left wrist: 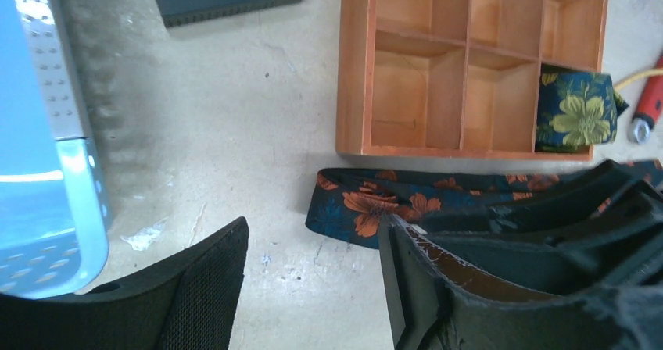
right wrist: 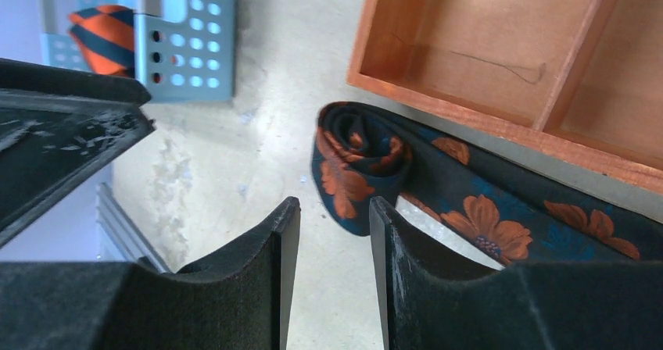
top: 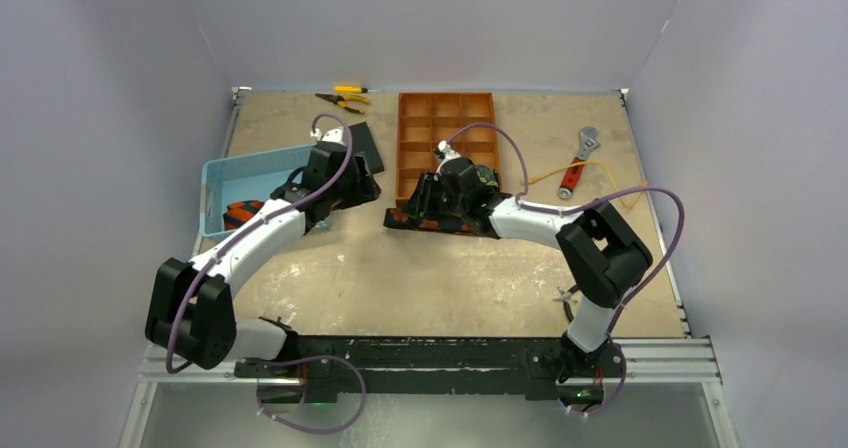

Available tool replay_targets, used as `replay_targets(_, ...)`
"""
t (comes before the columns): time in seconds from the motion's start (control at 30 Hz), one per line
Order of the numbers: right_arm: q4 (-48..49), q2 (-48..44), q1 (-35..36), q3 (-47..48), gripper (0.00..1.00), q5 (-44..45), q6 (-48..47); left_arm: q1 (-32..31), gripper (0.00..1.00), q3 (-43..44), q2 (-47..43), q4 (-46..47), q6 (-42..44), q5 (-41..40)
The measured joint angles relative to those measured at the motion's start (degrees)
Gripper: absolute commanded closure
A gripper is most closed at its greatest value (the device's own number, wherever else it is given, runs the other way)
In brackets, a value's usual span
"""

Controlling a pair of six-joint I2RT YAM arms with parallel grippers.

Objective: Roll the ties
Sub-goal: Roll the tie at the center of the board.

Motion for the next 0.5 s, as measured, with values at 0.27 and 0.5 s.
replay_targets(0.27, -4.96, 4.04, 0.44, 1.66, 0.62, 2.54, -0.17, 6.01, 0.39, -2.36, 5.31, 5.25, 1.36, 17.59)
replay_targets(0.5, -6.29, 4.87, 0.26, 2.03, 0.68, 3.52, -0.22, 6.45, 0.40, -2.47, 8.35, 7.80, 2.58, 24.63)
